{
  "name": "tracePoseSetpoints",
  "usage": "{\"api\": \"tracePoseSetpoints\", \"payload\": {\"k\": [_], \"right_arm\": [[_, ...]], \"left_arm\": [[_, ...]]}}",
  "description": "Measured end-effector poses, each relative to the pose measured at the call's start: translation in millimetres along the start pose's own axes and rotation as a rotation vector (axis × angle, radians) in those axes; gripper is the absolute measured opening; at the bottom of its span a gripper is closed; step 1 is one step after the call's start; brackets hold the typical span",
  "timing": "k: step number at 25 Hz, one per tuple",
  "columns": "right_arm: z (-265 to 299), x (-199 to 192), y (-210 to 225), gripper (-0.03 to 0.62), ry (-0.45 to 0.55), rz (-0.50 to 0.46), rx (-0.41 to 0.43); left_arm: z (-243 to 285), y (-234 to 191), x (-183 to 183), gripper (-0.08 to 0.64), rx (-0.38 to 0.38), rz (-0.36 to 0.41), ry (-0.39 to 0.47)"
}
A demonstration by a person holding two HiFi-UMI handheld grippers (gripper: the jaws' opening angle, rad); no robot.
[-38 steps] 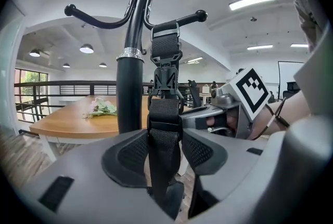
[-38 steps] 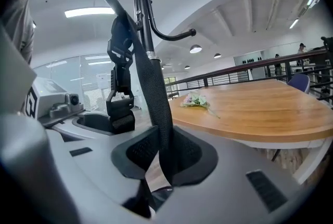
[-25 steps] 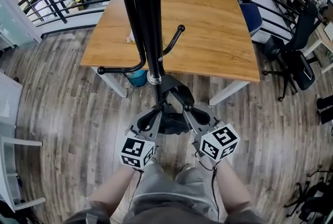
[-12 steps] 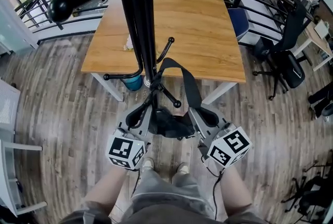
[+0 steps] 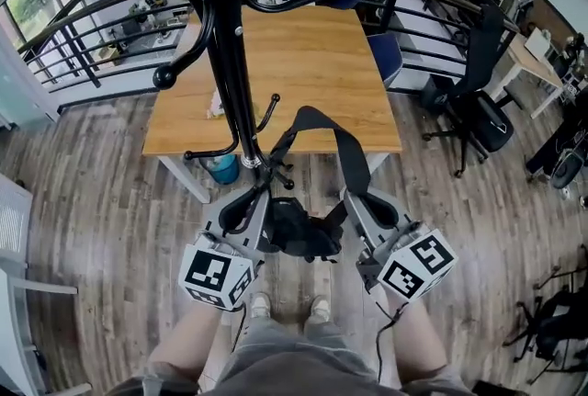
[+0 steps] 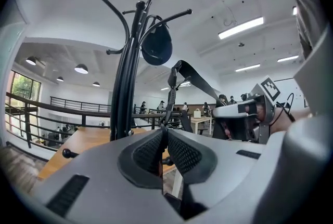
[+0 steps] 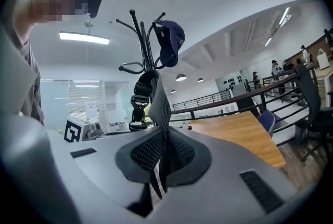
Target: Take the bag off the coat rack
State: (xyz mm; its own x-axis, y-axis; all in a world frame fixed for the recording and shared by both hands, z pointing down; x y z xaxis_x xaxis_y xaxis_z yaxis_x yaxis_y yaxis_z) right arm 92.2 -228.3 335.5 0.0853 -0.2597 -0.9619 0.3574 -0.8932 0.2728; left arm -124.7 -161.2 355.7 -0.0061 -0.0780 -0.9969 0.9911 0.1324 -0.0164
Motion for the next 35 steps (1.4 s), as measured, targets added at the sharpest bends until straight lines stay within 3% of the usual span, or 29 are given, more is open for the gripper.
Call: {"api": "tracePoseSetpoints", "payload": {"k": [11,20,30,35], "right_arm": [[-70,67,-39,0.032,0.048,-0.188,-0.182],[-143,96,-57,0.032,0.093,-0.207,-0.383],[-215,83,-70,0.032,0.096,-0.191,-0.635],[-251,52,-71,0.032,0.102,-0.122,-0.723]], "left_arm": [[17,44,72,0.038,-0.193,0.001,0.065],[37,102,104,0.038,-0.412,-0.004,0.113],[57,185,100,0.038,-0.679,-0.002,0.104],[53,217,74,0.038,-0.743,0.012,0.049]]}}
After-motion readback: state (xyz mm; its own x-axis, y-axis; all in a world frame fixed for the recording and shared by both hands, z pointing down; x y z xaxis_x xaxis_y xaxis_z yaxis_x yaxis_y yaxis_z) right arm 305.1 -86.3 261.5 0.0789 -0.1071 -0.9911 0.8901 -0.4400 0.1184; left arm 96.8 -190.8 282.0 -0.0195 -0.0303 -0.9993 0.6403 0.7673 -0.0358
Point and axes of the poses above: the fingertips, and each gripper's own axes: z forward along the fingers, y to its right, x out of its top, the point moved 7 cm from there along -z, backward along the fingers, and after that the axes turned 8 degrees about x, right-handed, at the moved point
